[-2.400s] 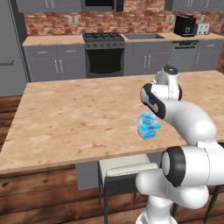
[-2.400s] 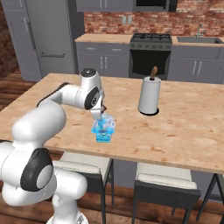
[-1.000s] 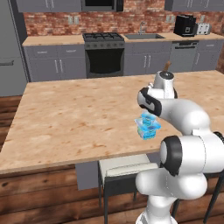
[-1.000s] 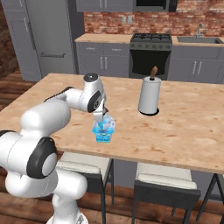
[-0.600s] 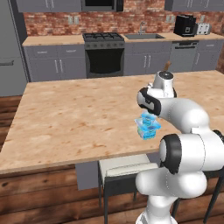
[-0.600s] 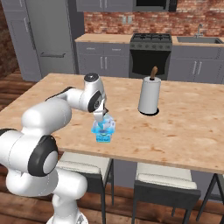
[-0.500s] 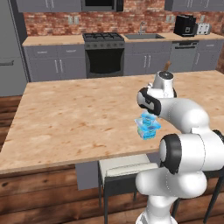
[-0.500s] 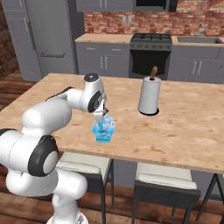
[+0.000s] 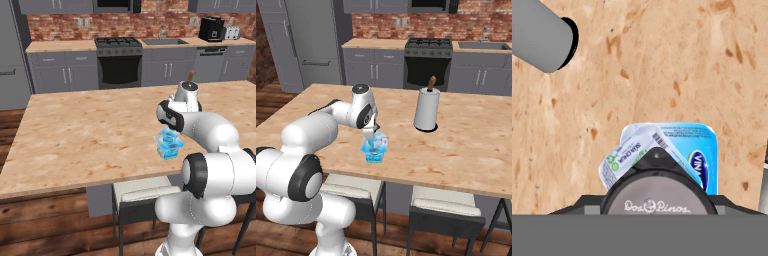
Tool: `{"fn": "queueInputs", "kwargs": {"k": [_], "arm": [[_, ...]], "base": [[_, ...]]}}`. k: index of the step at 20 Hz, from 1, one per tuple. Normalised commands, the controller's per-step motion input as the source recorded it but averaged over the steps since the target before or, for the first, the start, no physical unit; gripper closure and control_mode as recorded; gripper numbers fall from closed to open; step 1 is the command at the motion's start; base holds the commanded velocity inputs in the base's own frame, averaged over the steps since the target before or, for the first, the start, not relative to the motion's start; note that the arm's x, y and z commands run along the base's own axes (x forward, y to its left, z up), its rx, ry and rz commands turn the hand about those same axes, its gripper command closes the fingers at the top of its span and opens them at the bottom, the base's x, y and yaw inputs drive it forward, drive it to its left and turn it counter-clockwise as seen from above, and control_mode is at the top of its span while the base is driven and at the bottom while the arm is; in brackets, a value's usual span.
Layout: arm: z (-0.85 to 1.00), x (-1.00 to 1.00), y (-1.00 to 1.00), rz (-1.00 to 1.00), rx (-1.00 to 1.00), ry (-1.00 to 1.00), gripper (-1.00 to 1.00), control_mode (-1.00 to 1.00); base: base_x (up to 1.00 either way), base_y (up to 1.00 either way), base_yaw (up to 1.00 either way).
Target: Stack the yogurt containers by placing the smaller containers on top of the larger containers.
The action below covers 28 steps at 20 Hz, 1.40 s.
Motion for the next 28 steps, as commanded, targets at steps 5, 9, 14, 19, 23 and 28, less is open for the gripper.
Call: {"fn": "queueInputs", "kwargs": {"k": [5, 9, 14, 19, 23, 28], "arm": [[-0.03, 0.0, 0.0, 0.0, 0.0, 0.0, 1.0, -1.0], [-0.02, 0.0, 0.0, 0.0, 0.0, 0.0, 1.0, -1.0], [-0.02, 0.0, 0.0, 0.0, 0.0, 0.0, 1.0, -1.0], [-0.01, 0.0, 0.0, 0.0, 0.0, 0.0, 1.0, -1.0], [-0.01, 0.0, 0.0, 0.0, 0.0, 0.0, 1.0, -1.0], [-0.01, 0.0, 0.0, 0.0, 0.0, 0.0, 1.0, -1.0]], "base": [[0.0, 0.0, 0.0], [0.0, 0.0, 0.0], [0.0, 0.0, 0.0], [0.0, 0.0, 0.0], [0.0, 0.0, 0.0], [0.0, 0.0, 0.0]]}}
